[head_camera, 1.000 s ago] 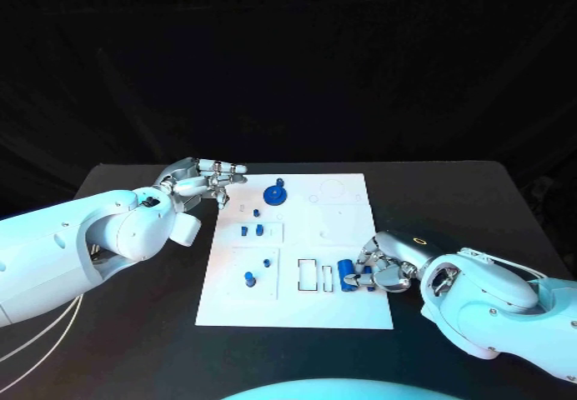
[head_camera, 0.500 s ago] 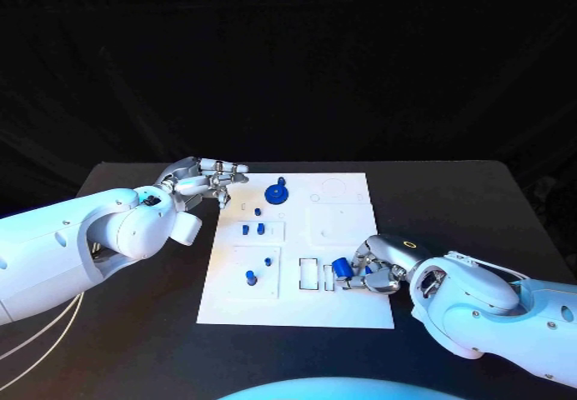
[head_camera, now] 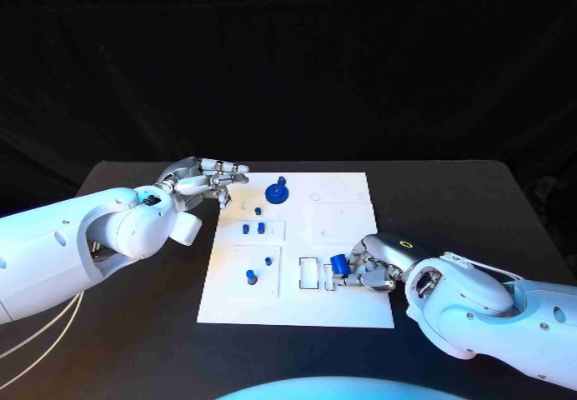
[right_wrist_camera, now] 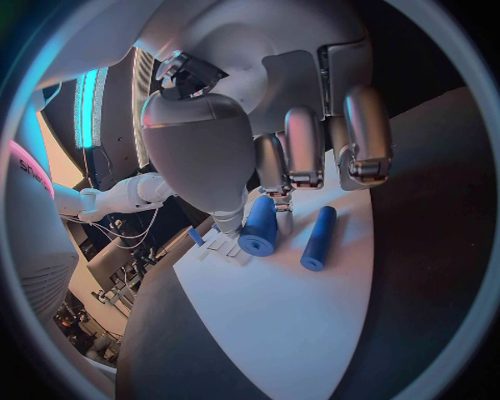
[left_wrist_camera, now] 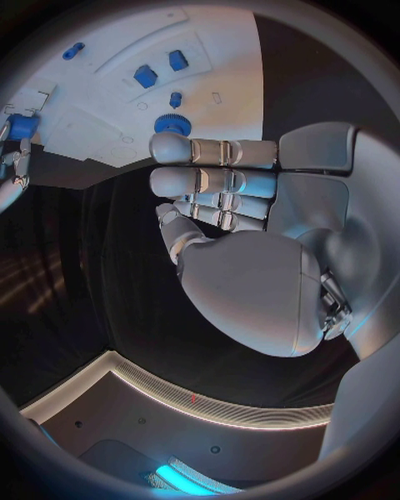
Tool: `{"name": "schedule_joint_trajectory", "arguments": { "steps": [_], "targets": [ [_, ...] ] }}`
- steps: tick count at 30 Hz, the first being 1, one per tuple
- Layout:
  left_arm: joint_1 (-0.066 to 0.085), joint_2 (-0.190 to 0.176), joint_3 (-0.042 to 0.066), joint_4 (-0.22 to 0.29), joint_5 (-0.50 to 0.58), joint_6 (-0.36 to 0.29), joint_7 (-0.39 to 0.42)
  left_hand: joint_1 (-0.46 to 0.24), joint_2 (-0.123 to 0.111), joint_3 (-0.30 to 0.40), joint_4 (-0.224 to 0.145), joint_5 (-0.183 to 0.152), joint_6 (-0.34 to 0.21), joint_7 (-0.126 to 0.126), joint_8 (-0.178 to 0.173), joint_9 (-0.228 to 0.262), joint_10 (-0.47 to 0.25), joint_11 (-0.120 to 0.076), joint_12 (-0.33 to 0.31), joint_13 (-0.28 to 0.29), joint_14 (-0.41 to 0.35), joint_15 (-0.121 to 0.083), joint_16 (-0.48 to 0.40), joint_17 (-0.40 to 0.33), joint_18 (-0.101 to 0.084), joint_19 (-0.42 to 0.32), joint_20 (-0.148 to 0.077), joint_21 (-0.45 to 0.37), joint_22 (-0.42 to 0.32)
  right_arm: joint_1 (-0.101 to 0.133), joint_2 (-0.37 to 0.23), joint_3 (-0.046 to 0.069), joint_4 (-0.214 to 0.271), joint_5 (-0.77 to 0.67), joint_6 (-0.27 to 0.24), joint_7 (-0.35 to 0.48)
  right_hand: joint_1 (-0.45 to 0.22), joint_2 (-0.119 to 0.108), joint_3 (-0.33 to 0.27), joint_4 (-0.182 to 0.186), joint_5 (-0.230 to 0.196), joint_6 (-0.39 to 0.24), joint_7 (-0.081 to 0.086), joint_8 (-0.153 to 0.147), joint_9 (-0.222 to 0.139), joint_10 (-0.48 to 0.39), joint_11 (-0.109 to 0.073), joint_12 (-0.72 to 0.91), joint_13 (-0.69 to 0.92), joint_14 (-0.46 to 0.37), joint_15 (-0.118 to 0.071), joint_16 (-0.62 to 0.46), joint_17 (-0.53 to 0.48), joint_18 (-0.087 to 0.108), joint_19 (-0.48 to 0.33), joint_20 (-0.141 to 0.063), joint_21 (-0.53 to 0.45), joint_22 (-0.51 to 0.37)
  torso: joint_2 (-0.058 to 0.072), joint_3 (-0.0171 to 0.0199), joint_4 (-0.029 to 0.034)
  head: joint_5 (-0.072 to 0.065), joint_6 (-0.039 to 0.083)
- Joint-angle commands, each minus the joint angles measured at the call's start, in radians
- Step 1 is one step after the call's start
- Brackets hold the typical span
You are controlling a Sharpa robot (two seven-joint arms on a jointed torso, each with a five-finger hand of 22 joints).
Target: Assemble the parts on the task board
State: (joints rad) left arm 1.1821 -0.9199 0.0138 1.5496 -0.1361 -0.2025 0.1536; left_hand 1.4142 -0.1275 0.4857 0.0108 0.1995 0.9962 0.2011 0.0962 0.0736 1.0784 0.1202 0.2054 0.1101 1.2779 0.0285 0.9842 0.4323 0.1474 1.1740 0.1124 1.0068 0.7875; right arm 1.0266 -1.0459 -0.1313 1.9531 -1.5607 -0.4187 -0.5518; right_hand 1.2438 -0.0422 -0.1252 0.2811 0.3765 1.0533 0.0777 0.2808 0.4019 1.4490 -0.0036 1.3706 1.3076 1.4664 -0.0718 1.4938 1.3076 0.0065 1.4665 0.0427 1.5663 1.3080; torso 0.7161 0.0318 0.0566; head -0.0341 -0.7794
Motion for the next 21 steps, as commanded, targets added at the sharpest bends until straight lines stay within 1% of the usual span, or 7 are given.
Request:
{"name": "schedule_joint_trajectory", "arguments": {
  "steps": [1,4,7,10,12,14,21],
  "targets": [
    [0.0,0.0,0.0,0.003,0.002,0.021,0.0,-0.006,0.003,0.001,-0.003,0.001,-0.005,-0.002,0.004,-0.001,-0.004,0.0,0.004,-0.001,-0.005,-0.001,-0.004,-0.001,0.017,-0.008,0.0,-0.004,-0.001,-0.007,-0.008,-0.005,0.009,0.004,-0.032,-0.028,0.031,0.006,0.002,-0.011,0.03,0.004,-0.009,0.01,0.012,0.009,-0.004,0.008,0.103,0.081,-0.002,0.008,0.142,-0.006,0.104,-0.01,0.004,0.263,-0.002,0.0005,-0.0008,0.0,0.001],
    [0.0,-0.001,0.0,0.003,0.002,0.021,0.0,-0.006,0.003,0.001,-0.003,0.001,-0.005,-0.002,0.004,-0.001,-0.004,0.0,0.004,-0.001,-0.005,-0.001,-0.004,-0.001,0.016,-0.007,0.001,-0.004,-0.001,-0.004,-0.018,-0.003,0.032,0.025,-0.082,-0.028,0.047,0.011,0.002,-0.014,0.068,0.005,-0.012,0.014,0.022,0.015,-0.006,0.016,0.111,0.082,-0.004,0.011,0.149,-0.006,0.104,-0.011,0.004,0.263,-0.002,0.0,-0.0007,0.001,0.003],
    [0.0,-0.001,0.0,0.003,0.002,0.022,0.0,-0.006,0.003,0.001,-0.003,0.001,-0.005,-0.002,0.004,-0.001,-0.004,0.0,0.004,-0.001,-0.005,-0.001,-0.004,-0.001,0.016,-0.007,0.001,-0.004,-0.001,0.004,-0.023,0.0,0.052,0.055,-0.116,-0.026,0.052,0.013,0.001,-0.014,0.078,0.007,-0.014,0.016,0.027,0.016,-0.007,0.017,0.113,0.082,-0.005,0.013,0.15,-0.006,0.104,-0.012,0.004,0.263,-0.002,0.0002,0.0006,-0.001,0.005],
    [0.0,-0.001,-0.001,0.003,0.002,0.022,0.0,-0.006,0.003,0.001,-0.003,0.001,-0.005,-0.002,0.004,-0.001,-0.004,0.0,0.004,-0.001,-0.005,-0.001,-0.004,-0.001,0.016,-0.007,0.001,-0.004,-0.001,0.013,-0.021,0.002,0.064,0.096,-0.135,-0.021,0.054,0.015,0.0,-0.013,0.083,0.01,-0.015,0.019,0.031,0.014,-0.009,0.014,0.111,0.082,-0.006,0.012,0.149,-0.006,0.104,-0.013,0.004,0.263,-0.001,-0.0001,0.0008,-0.002,0.008],
    [0.0,-0.001,-0.001,0.003,0.002,0.023,0.0,-0.006,0.003,0.001,-0.003,0.001,-0.005,-0.002,0.004,-0.001,-0.004,0.0,0.004,-0.001,-0.005,-0.001,-0.004,-0.001,0.016,-0.007,0.001,-0.004,-0.001,0.015,-0.017,0.003,0.066,0.113,-0.136,-0.019,0.055,0.017,-0.001,-0.011,0.087,0.011,-0.016,0.021,0.034,0.015,-0.009,0.014,0.112,0.082,-0.006,0.012,0.15,-0.006,0.104,-0.013,0.004,0.263,0.0,0.0003,0.0016,-0.001,0.008],
    [0.0,-0.002,-0.001,0.003,0.002,0.022,0.0,-0.006,0.003,0.001,-0.003,0.001,-0.005,-0.002,0.004,-0.001,-0.004,0.0,0.004,-0.001,-0.005,-0.001,-0.004,-0.001,0.016,-0.007,0.001,-0.004,-0.001,0.017,-0.01,0.003,0.066,0.129,-0.132,-0.017,0.054,0.018,-0.001,-0.011,0.087,0.012,-0.016,0.021,0.034,0.015,-0.009,0.014,0.112,0.082,-0.006,0.013,0.15,-0.006,0.104,-0.013,0.004,0.263,0.0,0.0005,0.0004,0.0,0.007],
    [0.0,-0.002,-0.001,0.004,0.002,0.024,0.0,-0.006,0.003,0.001,-0.003,0.001,-0.005,-0.002,0.004,-0.001,-0.004,0.0,0.004,-0.001,-0.005,-0.001,-0.004,-0.001,0.016,-0.007,0.001,-0.004,-0.001,0.019,0.025,0.003,0.054,0.169,-0.082,-0.01,0.047,0.022,-0.007,-0.001,0.094,0.011,-0.016,0.022,0.04,0.012,-0.01,0.007,0.107,0.081,-0.007,0.009,0.145,-0.006,0.104,-0.014,0.004,0.263,0.002,0.0001,-0.0002,0.001,0.004]
  ]
}}
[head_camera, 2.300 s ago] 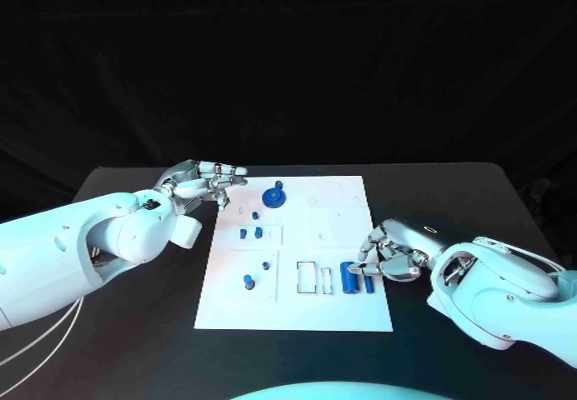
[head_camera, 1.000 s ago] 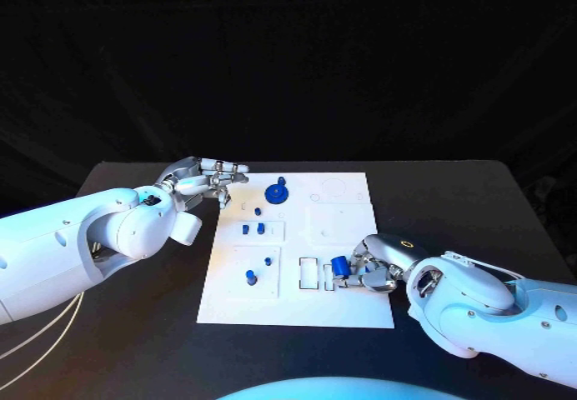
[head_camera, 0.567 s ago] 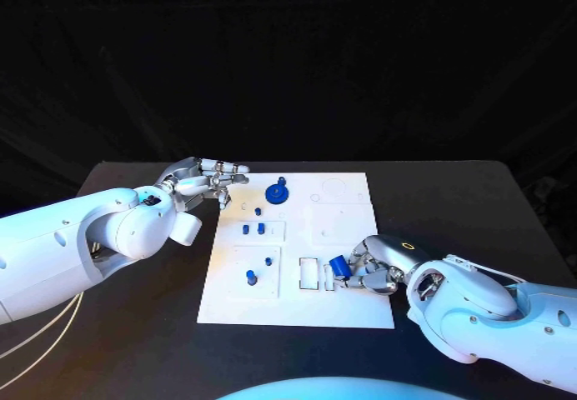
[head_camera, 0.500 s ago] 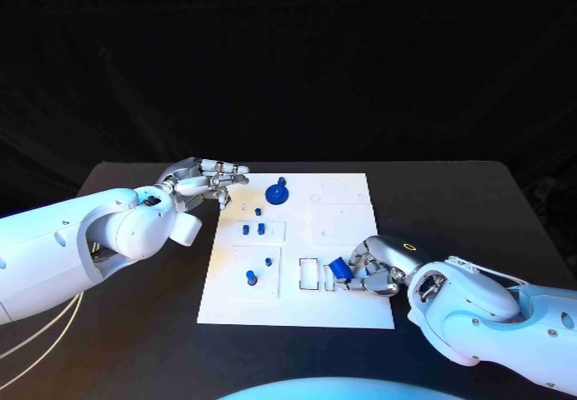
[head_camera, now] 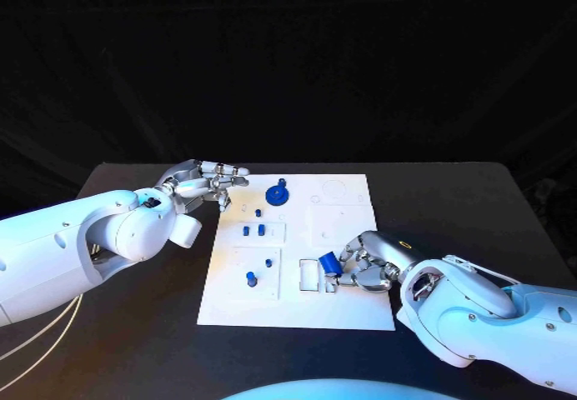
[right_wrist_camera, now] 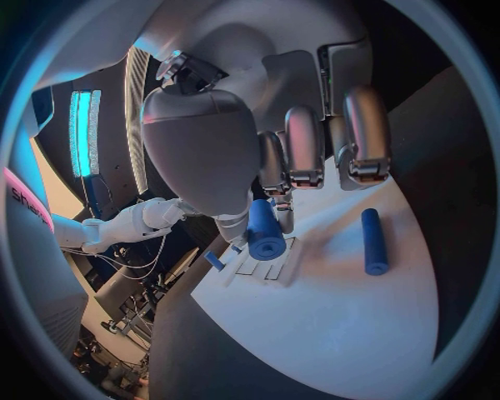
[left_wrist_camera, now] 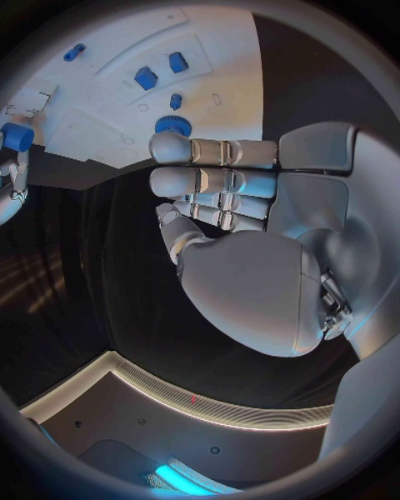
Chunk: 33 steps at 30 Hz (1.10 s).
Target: Assemble the parts on the task board
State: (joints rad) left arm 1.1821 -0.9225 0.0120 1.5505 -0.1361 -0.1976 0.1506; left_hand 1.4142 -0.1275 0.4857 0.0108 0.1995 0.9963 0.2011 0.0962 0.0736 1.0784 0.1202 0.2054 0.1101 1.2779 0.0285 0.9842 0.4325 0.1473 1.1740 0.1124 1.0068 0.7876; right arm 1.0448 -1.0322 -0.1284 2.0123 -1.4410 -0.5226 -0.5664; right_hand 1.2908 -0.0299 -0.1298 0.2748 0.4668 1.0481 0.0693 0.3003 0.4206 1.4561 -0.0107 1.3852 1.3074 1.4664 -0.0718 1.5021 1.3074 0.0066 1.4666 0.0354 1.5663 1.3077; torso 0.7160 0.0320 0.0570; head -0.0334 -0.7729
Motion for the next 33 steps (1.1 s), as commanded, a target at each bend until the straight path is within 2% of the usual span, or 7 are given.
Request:
{"name": "schedule_joint_trajectory", "arguments": {
  "steps": [1,8,12,22,24,30,33],
  "targets": [
    [0.0,0.001,0.0,0.003,0.002,0.019,0.003,-0.006,0.003,0.001,-0.003,0.001,-0.005,-0.002,0.004,-0.001,-0.004,0.0,0.004,-0.001,-0.005,-0.001,-0.003,-0.002,0.016,-0.007,0.001,-0.004,-0.001,0.0,0.018,0.0,-0.009,0.053,0.031,0.005,-0.003,0.011,-0.005,0.008,0.004,0.016,-0.008,0.003,0.023,0.004,-0.003,-0.008,0.107,0.081,-0.007,0.001,0.145,-0.007,0.104,-0.007,0.005,0.263,0.001,-0.0001,-0.0005,0.001,-0.003],
    [0.0,0.002,0.0,0.004,0.002,0.021,0.003,-0.006,0.004,0.002,-0.003,0.002,-0.005,-0.003,0.005,-0.001,-0.004,-0.001,0.006,-0.001,-0.005,-0.001,-0.003,-0.002,0.017,-0.008,0.001,-0.004,-0.002,-0.001,0.066,0.001,-0.033,0.077,0.089,-0.002,-0.058,0.026,-0.036,0.016,-0.026,0.021,-0.011,0.009,0.041,0.005,-0.004,-0.012,0.108,0.08,-0.008,-0.001,0.142,-0.007,0.104,-0.008,0.005,0.263,0.001,0.0004,0.0016,0.003,-0.009],
    [0.0,0.002,0.0,0.004,0.002,0.021,0.003,-0.006,0.004,0.002,-0.003,0.002,-0.005,-0.003,0.005,-0.001,-0.004,-0.001,0.006,-0.001,-0.005,-0.001,-0.003,-0.002,0.017,-0.008,0.001,-0.004,-0.002,-0.003,0.086,0.001,-0.043,0.082,0.097,-0.007,-0.073,0.033,-0.047,0.016,-0.045,0.024,-0.014,0.013,0.049,0.006,-0.007,-0.013,0.109,0.08,-0.01,-0.001,0.142,-0.007,0.104,-0.009,0.005,0.263,0.0,0.001,-0.0013,0.008,-0.013],
    [0.0,0.001,0.0,0.006,0.002,0.02,0.002,-0.006,0.004,0.002,-0.003,0.002,-0.005,-0.003,0.005,-0.001,-0.004,-0.001,0.006,-0.001,-0.005,-0.001,-0.003,-0.002,0.017,-0.008,0.001,-0.004,-0.002,-0.003,0.103,0.001,-0.062,0.08,0.092,-0.018,-0.109,0.046,-0.077,0.016,-0.09,0.027,-0.018,0.023,0.07,0.009,-0.011,-0.014,0.111,0.081,-0.014,0.001,0.145,-0.007,0.104,-0.012,0.005,0.263,0.0,0.0002,-0.001,0.009,-0.015],
    [0.0,0.001,0.0,0.006,0.002,0.02,0.001,-0.006,0.004,0.002,-0.003,0.002,-0.005,-0.003,0.005,-0.001,-0.004,-0.001,0.006,-0.001,-0.005,-0.001,-0.003,-0.002,0.017,-0.008,0.001,-0.004,-0.002,-0.003,0.102,0.001,-0.066,0.074,0.086,-0.02,-0.125,0.047,-0.09,0.016,-0.135,0.026,-0.019,0.025,0.076,0.006,-0.011,-0.019,0.109,0.081,-0.014,-0.001,0.143,-0.007,0.104,-0.013,0.005,0.263,0.0,0.0005,-0.0001,0.01,-0.016],
    [0.0,0.0,0.0,0.007,0.002,0.02,0.0,-0.006,0.004,0.002,-0.003,0.002,-0.005,-0.003,0.005,-0.001,-0.004,-0.001,0.006,-0.001,-0.005,-0.001,-0.003,-0.002,0.017,-0.008,0.001,-0.004,-0.002,-0.002,0.101,0.001,-0.071,0.059,0.082,-0.022,-0.187,0.045,-0.129,0.018,-0.326,0.025,-0.021,0.036,0.101,0.004,-0.013,-0.029,0.107,0.08,-0.015,-0.002,0.141,-0.007,0.104,-0.014,0.005,0.263,-0.001,0.0009,-0.0009,0.011,-0.016],
    [0.0,-0.001,0.0,0.007,0.002,0.02,0.0,-0.006,0.004,0.002,-0.003,0.002,-0.005,-0.003,0.005,-0.001,-0.004,-0.001,0.006,-0.001,-0.005,-0.001,-0.003,-0.002,0.017,-0.008,0.001,-0.004,-0.002,-0.002,0.099,0.001,-0.069,0.046,0.077,-0.022,-0.21,0.036,-0.132,0.019,-0.369,0.023,-0.021,0.039,0.109,0.004,-0.013,-0.031,0.107,0.08,-0.015,-0.003,0.141,-0.007,0.104,-0.015,0.005,0.263,0.0,0.0015,-0.0016,0.011,-0.014]
  ]
}}
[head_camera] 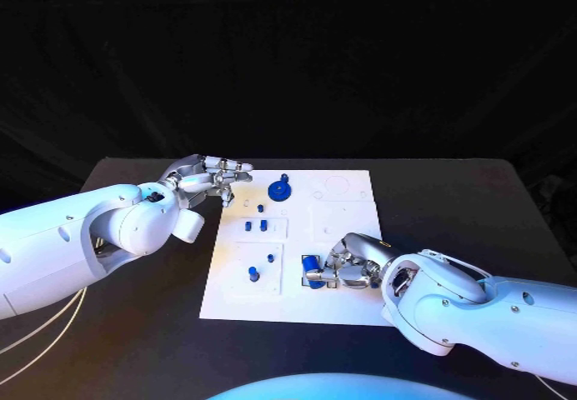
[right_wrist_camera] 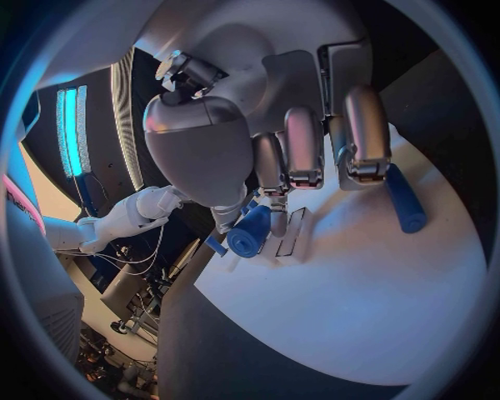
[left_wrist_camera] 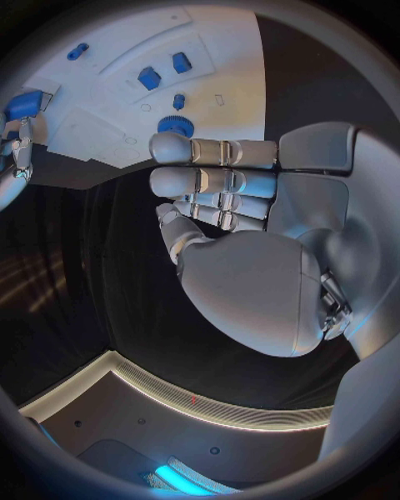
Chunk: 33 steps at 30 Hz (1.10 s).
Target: Assemble the parts on the task board
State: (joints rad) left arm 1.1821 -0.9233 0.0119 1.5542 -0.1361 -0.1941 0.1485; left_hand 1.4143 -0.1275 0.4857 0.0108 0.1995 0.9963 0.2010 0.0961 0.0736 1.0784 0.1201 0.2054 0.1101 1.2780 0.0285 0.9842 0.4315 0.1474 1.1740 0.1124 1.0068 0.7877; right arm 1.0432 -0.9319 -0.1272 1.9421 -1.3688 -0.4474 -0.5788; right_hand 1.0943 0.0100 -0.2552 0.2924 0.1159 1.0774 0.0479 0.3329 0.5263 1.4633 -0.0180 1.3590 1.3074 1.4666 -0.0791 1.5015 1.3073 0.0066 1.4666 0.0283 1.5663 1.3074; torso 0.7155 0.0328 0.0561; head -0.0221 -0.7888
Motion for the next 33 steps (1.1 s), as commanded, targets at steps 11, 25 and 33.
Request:
{"name": "schedule_joint_trajectory", "arguments": {
  "steps": [11,25,33],
  "targets": [
    [0.0,0.0,0.0,0.002,0.002,0.017,0.002,-0.006,0.004,0.003,-0.004,0.002,-0.006,-0.003,0.006,-0.001,-0.005,-0.001,0.007,-0.001,-0.005,-0.001,-0.003,-0.002,0.017,-0.008,0.001,-0.004,-0.002,-0.001,-0.008,0.0,0.022,-0.05,-0.016,-0.002,-0.105,-0.063,0.044,0.003,-0.062,-0.012,-0.001,0.013,0.025,-0.002,-0.006,-0.008,0.11,0.08,-0.009,-0.001,0.144,-0.007,0.104,-0.008,0.005,0.263,-0.001,0.0008,-0.0007,-0.002,0.003],
    [0.0,-0.001,0.0,0.002,0.002,0.018,0.0,-0.007,0.005,0.003,-0.004,0.002,-0.006,-0.003,0.006,-0.001,-0.005,-0.001,0.008,-0.001,-0.005,-0.001,-0.003,-0.002,0.017,-0.008,0.001,-0.005,-0.002,-0.001,-0.047,0.0,0.059,-0.048,-0.017,0.041,0.061,0.014,0.091,-0.033,0.055,-0.002,-0.01,0.026,0.048,0.011,-0.014,0.009,0.127,0.083,-0.015,0.005,0.154,-0.007,0.104,-0.013,0.005,0.263,0.0,0.0007,-0.0005,-0.001,0.003],
    [0.0,-0.003,0.0,0.002,0.002,0.017,-0.002,-0.007,0.005,0.003,-0.004,0.002,-0.006,-0.003,0.006,-0.001,-0.005,-0.001,0.008,-0.001,-0.005,-0.001,-0.003,-0.002,0.017,-0.008,0.001,-0.005,-0.002,-0.001,-0.051,0.0,0.06,-0.041,0.0,0.046,0.158,0.024,0.099,-0.077,0.064,-0.004,-0.011,0.026,0.055,0.012,-0.016,0.008,0.129,0.083,-0.016,0.007,0.157,-0.007,0.104,-0.015,0.005,0.263,0.001,0.0007,0.0001,0.001,0.003]
  ]
}}
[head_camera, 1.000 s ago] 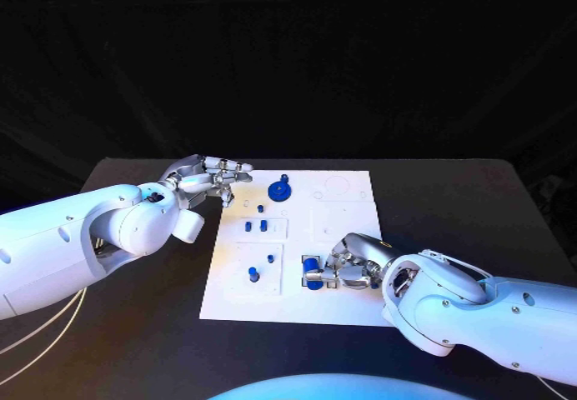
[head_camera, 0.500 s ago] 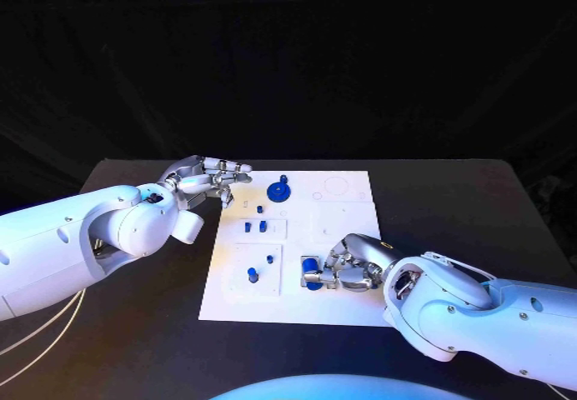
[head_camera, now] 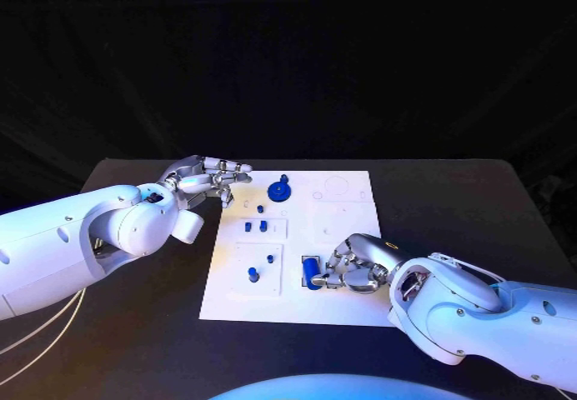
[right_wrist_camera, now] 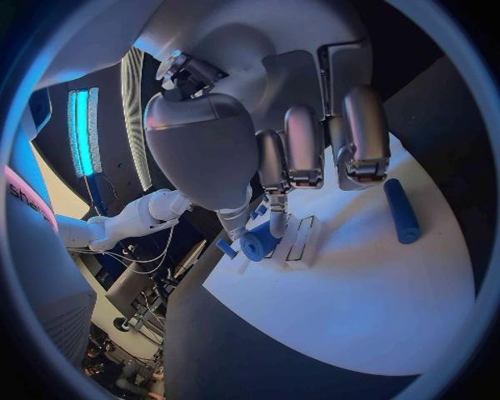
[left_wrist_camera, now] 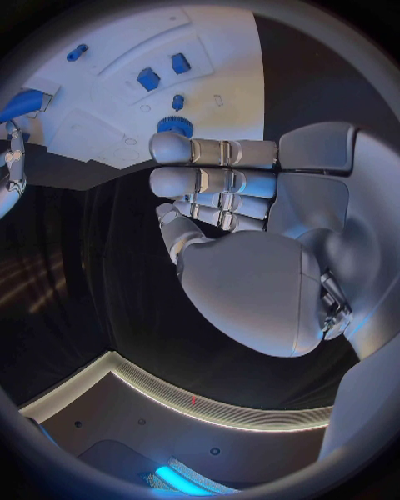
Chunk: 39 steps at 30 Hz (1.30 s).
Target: Assemble the parts on the task board
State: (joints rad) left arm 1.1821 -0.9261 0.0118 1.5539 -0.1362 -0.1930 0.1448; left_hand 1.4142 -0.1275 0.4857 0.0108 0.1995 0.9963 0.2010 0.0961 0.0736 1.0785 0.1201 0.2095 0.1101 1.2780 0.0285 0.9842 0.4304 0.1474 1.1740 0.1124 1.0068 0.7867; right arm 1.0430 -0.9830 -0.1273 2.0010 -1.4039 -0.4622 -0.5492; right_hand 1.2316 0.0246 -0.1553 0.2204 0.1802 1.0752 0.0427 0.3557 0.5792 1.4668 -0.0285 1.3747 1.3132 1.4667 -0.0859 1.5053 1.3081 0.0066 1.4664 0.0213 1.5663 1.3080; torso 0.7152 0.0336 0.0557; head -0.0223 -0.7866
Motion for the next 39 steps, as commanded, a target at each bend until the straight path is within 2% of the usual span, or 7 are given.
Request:
{"name": "schedule_joint_trajectory", "arguments": {
  "steps": [1,10,17,20,27,36,39],
  "targets": [
    [0.0,-0.001,0.0,0.003,0.002,0.016,0.002,-0.007,0.005,0.003,-0.004,0.002,-0.006,-0.003,0.006,-0.001,-0.005,-0.001,0.004,-0.001,-0.005,-0.001,-0.003,-0.001,0.017,-0.008,0.001,-0.005,-0.001,-0.001,0.001,0.0,0.0,-0.006,0.014,0.015,0.024,0.011,0.0,-0.006,0.0,-0.002,-0.006,0.003,0.002,0.009,-0.005,-0.007,0.123,0.083,-0.009,0.004,0.157,-0.007,0.104,-0.008,0.005,0.263,0.001,-0.0001,0.0003,0.001,0.001],
    [0.0,-0.002,0.0,0.005,0.002,0.016,0.0,-0.008,0.007,0.004,-0.003,0.002,-0.006,-0.003,0.007,0.0,-0.006,-0.001,0.005,-0.001,-0.005,-0.001,-0.003,-0.001,0.017,-0.008,0.001,-0.006,-0.002,-0.001,0.019,0.0,-0.025,-0.015,0.01,-0.002,0.03,0.028,0.0,-0.002,0.008,0.001,-0.006,0.003,0.003,0.012,-0.006,-0.003,0.126,0.084,-0.01,0.005,0.16,-0.007,0.104,-0.008,0.005,0.263,0.001,-0.0013,0.0015,0.001,-0.002],
    [0.0,-0.003,0.0,0.007,0.001,0.015,-0.001,-0.008,0.007,0.004,-0.003,0.002,-0.006,-0.003,0.007,0.0,-0.006,-0.001,0.005,-0.001,-0.005,-0.001,-0.003,-0.001,0.017,-0.008,0.001,-0.006,-0.002,0.0,0.043,0.0,-0.046,-0.019,0.013,-0.005,0.03,0.029,0.0,-0.001,0.009,0.001,-0.006,0.003,0.003,0.012,-0.006,-0.002,0.127,0.084,-0.01,0.006,0.16,-0.007,0.104,-0.008,0.005,0.263,0.001,0.0,0.0011,0.004,-0.005],
    [0.0,-0.003,0.0,0.006,0.001,0.015,-0.001,-0.008,0.009,0.005,-0.003,0.003,-0.006,-0.003,0.007,0.0,-0.006,-0.001,0.005,0.0,-0.005,-0.001,-0.002,-0.002,0.017,-0.007,0.001,-0.005,-0.001,0.0,0.052,0.0,-0.053,-0.021,0.015,-0.003,0.031,0.03,0.0,-0.001,0.009,0.002,-0.006,0.003,0.003,0.013,-0.006,-0.001,0.128,0.084,-0.01,0.005,0.16,-0.007,0.104,-0.008,0.005,0.263,0.0,-0.0007,0.0011,0.003,-0.007],
    [0.0,-0.003,0.0,0.006,0.0,0.016,-0.002,-0.008,0.009,0.005,-0.003,0.003,-0.006,-0.003,0.007,0.0,-0.006,-0.001,0.005,0.0,-0.005,-0.001,-0.002,-0.002,0.017,-0.007,0.001,-0.005,-0.001,0.0,0.063,0.0,-0.058,-0.022,0.024,0.001,0.039,0.01,-0.019,-0.007,-0.003,0.002,-0.007,0.004,0.006,0.013,-0.006,-0.002,0.128,0.084,-0.01,0.005,0.159,-0.007,0.104,-0.008,0.005,0.263,0.0,-0.0008,-0.0003,0.005,-0.009],
    [0.0,-0.004,0.0,0.005,-0.003,0.017,-0.004,-0.008,0.009,0.005,-0.003,0.003,-0.006,-0.003,0.008,0.0,-0.006,-0.001,0.006,0.0,-0.005,-0.001,-0.002,-0.002,0.017,-0.008,0.001,-0.005,-0.002,0.0,0.048,0.0,-0.053,-0.029,0.034,0.007,0.06,-0.019,-0.047,-0.024,-0.05,0.003,-0.005,0.005,0.011,0.012,-0.004,-0.004,0.129,0.083,-0.009,0.005,0.16,-0.007,0.104,-0.008,0.005,0.263,0.0,-0.0004,-0.0008,0.005,-0.01],
    [0.0,-0.004,0.0,0.005,-0.003,0.018,-0.004,-0.008,0.009,0.005,-0.003,0.003,-0.006,-0.003,0.008,0.0,-0.006,-0.001,0.006,0.0,-0.005,-0.001,-0.002,-0.002,0.017,-0.008,0.001,-0.005,-0.002,0.0,0.042,0.0,-0.048,-0.03,0.026,0.012,0.051,-0.022,-0.057,-0.019,-0.068,0.003,-0.003,0.006,0.012,0.013,-0.003,-0.004,0.13,0.083,-0.008,0.005,0.159,-0.007,0.104,-0.007,0.005,0.263,0.0,0.0003,-0.0003,0.006,-0.01]
  ]
}}
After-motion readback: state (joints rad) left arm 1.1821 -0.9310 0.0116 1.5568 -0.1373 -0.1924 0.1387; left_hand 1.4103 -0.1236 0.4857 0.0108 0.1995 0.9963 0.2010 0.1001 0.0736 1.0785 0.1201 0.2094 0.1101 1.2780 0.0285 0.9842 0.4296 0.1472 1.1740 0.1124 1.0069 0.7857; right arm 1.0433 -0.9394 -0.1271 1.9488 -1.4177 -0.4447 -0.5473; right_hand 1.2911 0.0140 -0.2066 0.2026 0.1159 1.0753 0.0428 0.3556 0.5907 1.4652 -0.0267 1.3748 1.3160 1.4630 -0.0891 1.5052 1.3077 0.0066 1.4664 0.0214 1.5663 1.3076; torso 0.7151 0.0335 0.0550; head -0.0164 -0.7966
